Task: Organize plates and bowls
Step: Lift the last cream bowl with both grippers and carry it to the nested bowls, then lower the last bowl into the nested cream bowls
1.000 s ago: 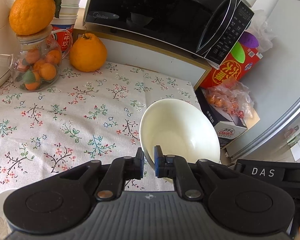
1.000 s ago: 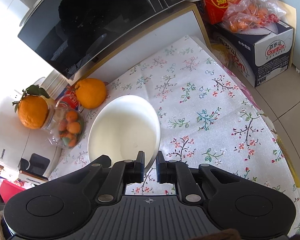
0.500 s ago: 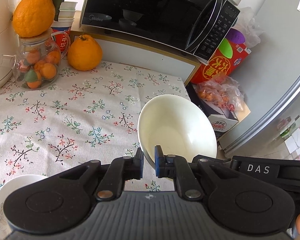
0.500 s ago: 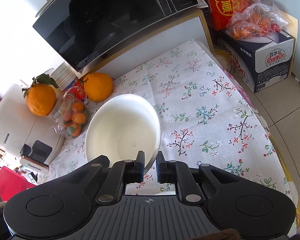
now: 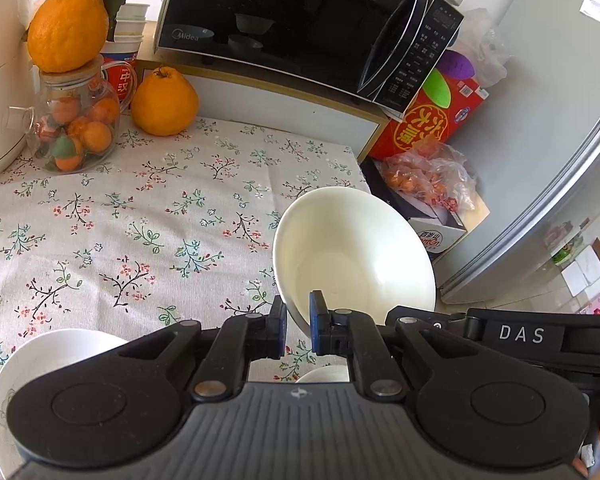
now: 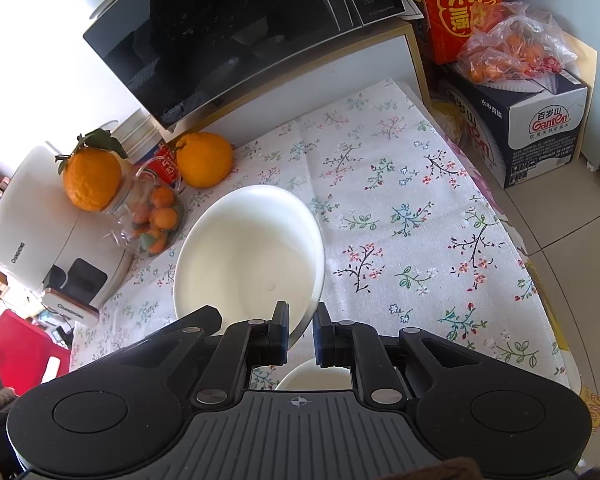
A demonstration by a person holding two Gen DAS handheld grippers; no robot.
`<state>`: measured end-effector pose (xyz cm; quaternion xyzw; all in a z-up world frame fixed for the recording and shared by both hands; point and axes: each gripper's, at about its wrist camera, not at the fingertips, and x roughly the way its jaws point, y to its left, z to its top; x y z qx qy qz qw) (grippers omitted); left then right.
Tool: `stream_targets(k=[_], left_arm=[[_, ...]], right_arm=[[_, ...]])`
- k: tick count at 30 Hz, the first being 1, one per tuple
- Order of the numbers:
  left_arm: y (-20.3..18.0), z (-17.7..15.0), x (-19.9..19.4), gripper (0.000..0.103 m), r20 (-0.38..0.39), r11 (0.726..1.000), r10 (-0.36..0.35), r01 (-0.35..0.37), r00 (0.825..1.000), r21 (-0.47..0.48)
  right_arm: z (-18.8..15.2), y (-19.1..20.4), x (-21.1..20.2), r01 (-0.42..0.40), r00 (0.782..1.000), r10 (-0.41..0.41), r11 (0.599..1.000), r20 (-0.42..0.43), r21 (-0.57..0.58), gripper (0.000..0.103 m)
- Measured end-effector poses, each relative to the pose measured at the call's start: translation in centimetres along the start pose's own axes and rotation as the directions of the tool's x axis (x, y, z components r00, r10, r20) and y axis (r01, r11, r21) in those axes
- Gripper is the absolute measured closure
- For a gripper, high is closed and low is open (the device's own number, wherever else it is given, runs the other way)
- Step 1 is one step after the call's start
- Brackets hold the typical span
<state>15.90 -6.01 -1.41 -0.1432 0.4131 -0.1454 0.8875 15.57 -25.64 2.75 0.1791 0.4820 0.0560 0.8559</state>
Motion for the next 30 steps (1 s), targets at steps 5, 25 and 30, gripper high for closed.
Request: stream_targets(k=[5,25,30], left_arm=[[-0.2,-0.6,-0.5,0.093,-0.009,1.0,-0.007,0.007,1.0,0.0],[-1.4,-4.5,-0.8,0.091,-0.117,0.996,0.002,0.008,0.993,0.085],[-1.5,-5.3,-0.2,0.091,-0.152,0.994,0.016,0.001,0.988,0.109]], right_arm=[[-0.9,0.1,-0.7,0.004,1.0,-0.005,1.0,-0.004,-0.029,0.089],[-6.0,-1.7,-1.7,0.046,0.997,-0.048,0.998,-0.058,-0.034,0.087],[-6.6,-2.2,-1.2,0.064,0.994,-0.065,0.998,-0.088,-0.021,0.086]])
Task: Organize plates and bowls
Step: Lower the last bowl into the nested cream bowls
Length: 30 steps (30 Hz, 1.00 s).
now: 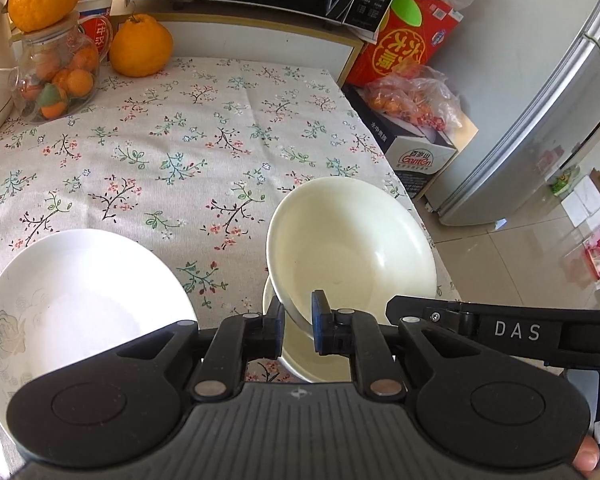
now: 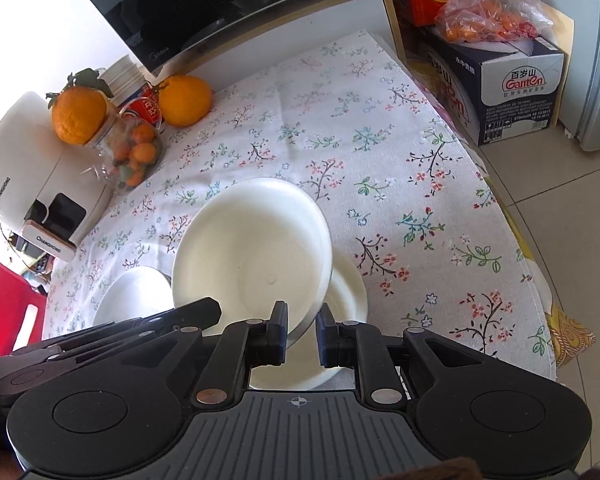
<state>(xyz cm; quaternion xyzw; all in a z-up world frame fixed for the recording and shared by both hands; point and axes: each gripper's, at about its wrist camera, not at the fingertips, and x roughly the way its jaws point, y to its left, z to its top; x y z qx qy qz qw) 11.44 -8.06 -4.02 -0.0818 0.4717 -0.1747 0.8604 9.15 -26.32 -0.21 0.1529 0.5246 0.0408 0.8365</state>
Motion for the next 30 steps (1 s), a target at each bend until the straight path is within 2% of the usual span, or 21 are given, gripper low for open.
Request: stream_targets(k=[15,30], left_arm=[[-0.3,-0.7,1.4,0.09,-0.051,1.0,0.002,-0.002,0.999,0.018],[-0.2,-0.5,1.8,0.088,-0.053,1.0,0.003,-0.002,0.999,0.014]], right_arm=[[-0.5,-1.3,1.3,0.017,0.998,-0.015,1.0,-0.066,0.026,0.085],[-0.2,-1.2,0.9,0.004,0.999,-0.003,1.0,-0.05,0.02,0.085]])
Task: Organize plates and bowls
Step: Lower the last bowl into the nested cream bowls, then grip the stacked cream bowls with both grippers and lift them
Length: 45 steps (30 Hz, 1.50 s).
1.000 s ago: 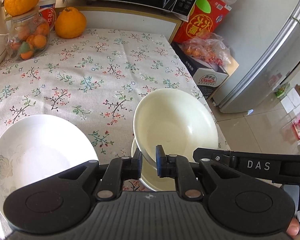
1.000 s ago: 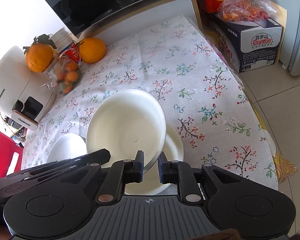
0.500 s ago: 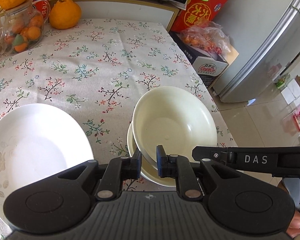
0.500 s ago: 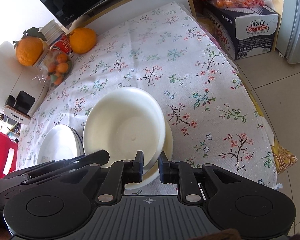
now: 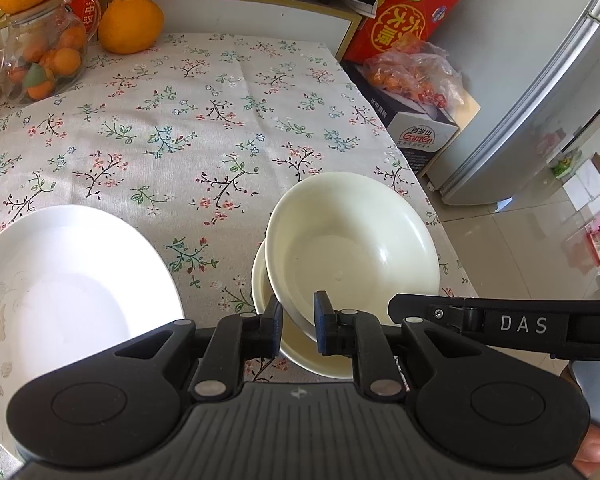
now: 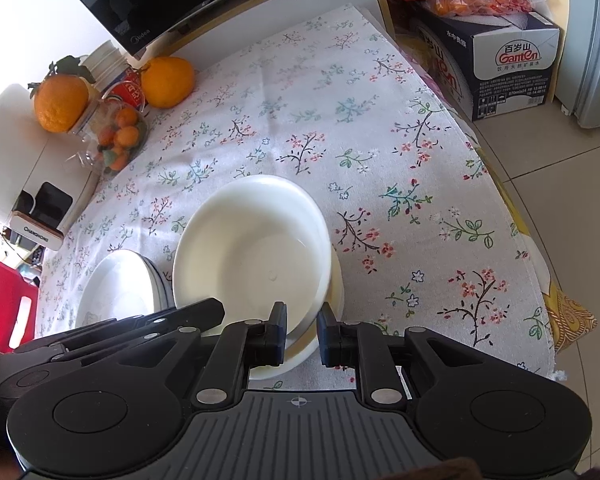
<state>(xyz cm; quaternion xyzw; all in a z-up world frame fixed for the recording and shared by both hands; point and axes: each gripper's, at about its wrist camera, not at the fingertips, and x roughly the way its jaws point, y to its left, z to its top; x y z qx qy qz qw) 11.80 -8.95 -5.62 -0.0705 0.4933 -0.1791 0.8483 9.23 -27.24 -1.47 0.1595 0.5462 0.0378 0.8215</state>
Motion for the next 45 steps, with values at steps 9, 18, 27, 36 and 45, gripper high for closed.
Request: stream_targets(k=[9,18,27,36,45], left_arm=[[0.0,-0.1,-0.6,0.087,-0.002,1.0,-0.003,0.003,1.0,-0.025],[0.2,-0.2,-0.7,0.087,-0.021,1.0,-0.003,0.003,1.0,-0.015],[0.9,0.1,-0.6,0.086,-0.028,0.999,0.018,-0.019,0.999,-0.036],[1.5,0.4,-0.7,0.085,-0.014,0.997,0.031,-0.032,0.999,-0.074],[1.9,0.6,-0.6,0.083,-0.007,0.993,0.02,-0.02,1.0,-0.116]], right_arm=[[-0.1,0.3,-0.4,-0.017,1.0,0.017,1.0,0.005,-0.011,0.085],[-0.3,0.6,-0.6,0.0,1.0,0.0,0.999,0.004,-0.037,0.084],[0.0,0.0,-0.6,0.017,1.0,-0.017,1.0,0.013,-0.017,0.081],[0.3,-0.7,-0.9,0.023,0.999,-0.024,0.999,0.041,0.026,0.081],[0.7,-1.3,-0.8,0.047,0.997,-0.051,0.997,0.058,0.068,0.076]])
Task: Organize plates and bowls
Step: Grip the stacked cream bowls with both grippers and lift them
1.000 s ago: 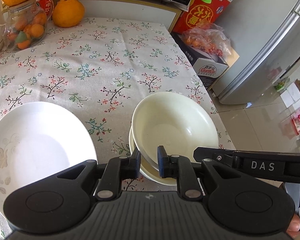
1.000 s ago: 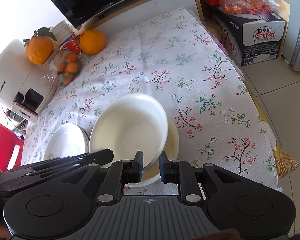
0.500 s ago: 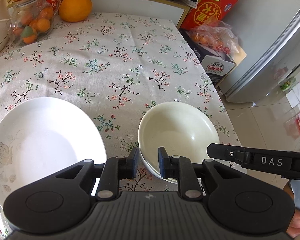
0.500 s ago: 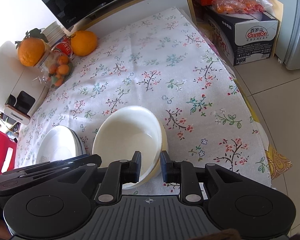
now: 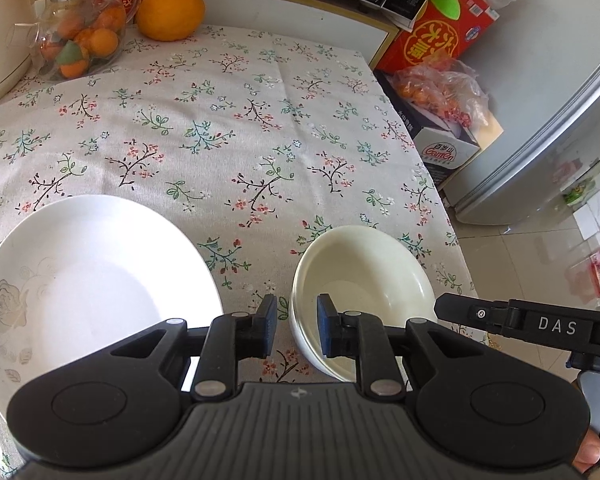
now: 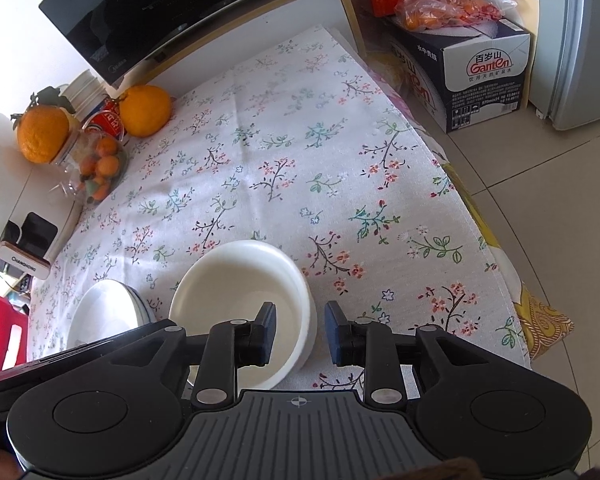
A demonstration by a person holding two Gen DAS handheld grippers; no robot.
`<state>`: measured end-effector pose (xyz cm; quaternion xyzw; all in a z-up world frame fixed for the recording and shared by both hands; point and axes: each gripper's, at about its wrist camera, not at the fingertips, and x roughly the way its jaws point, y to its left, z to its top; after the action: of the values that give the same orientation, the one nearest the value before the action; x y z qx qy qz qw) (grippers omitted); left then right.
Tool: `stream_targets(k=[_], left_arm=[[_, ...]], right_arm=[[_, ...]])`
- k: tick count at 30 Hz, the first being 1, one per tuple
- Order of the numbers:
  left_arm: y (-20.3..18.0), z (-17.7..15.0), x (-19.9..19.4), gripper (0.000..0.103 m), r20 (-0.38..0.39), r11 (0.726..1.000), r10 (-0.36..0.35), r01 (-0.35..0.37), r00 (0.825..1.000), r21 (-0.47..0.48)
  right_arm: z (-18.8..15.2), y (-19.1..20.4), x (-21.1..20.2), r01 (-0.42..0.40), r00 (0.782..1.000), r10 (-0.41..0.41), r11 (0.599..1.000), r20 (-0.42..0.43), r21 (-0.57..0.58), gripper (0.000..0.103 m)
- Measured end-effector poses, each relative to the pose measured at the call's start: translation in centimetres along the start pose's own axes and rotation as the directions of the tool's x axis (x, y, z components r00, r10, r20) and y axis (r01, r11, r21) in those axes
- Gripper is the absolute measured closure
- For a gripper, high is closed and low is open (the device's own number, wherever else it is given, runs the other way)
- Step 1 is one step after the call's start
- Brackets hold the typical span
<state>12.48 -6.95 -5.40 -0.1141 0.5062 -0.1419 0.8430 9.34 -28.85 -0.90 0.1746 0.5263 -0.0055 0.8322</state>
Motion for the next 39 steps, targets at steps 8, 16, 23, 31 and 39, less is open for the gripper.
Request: stream_targets(k=[8,16,23,31,39], left_arm=[[0.0,0.1,0.3,0.081,-0.006,1.0,0.0,0.0,1.0,-0.003],[0.2,0.3,0.5,0.081,-0.014,1.0,-0.019,0.019,1.0,-0.013],[0.5,0.3,1.1,0.081,-0.028,1.0,-0.021,0.021,0.999,-0.02],[0.0,0.1,2.1,0.082,-0.042,1.0,-0.009,0.009,0.999,0.011],[-0.6,-0.3,2.5,0.089,-0.043,0.998,-0.004,0.006,0.999,0.057]], right_arm=[[0.1,-0.5,0.2,0.021,1.0,-0.021,0.999,0.01,0.029,0.06],[0.0,-0.2,0.5,0.023,1.0,-0.023,0.999,0.0,0.023,0.053],[-0.1,-0.1,0.8,0.017,1.0,-0.016,1.0,-0.011,0.022,0.053],[-0.5,0.2,1.8,0.026,0.999,-0.025,1.0,-0.032,0.015,0.053],[-0.8,0.8,2.6,0.029,0.998,-0.031,0.999,-0.057,-0.027,0.077]])
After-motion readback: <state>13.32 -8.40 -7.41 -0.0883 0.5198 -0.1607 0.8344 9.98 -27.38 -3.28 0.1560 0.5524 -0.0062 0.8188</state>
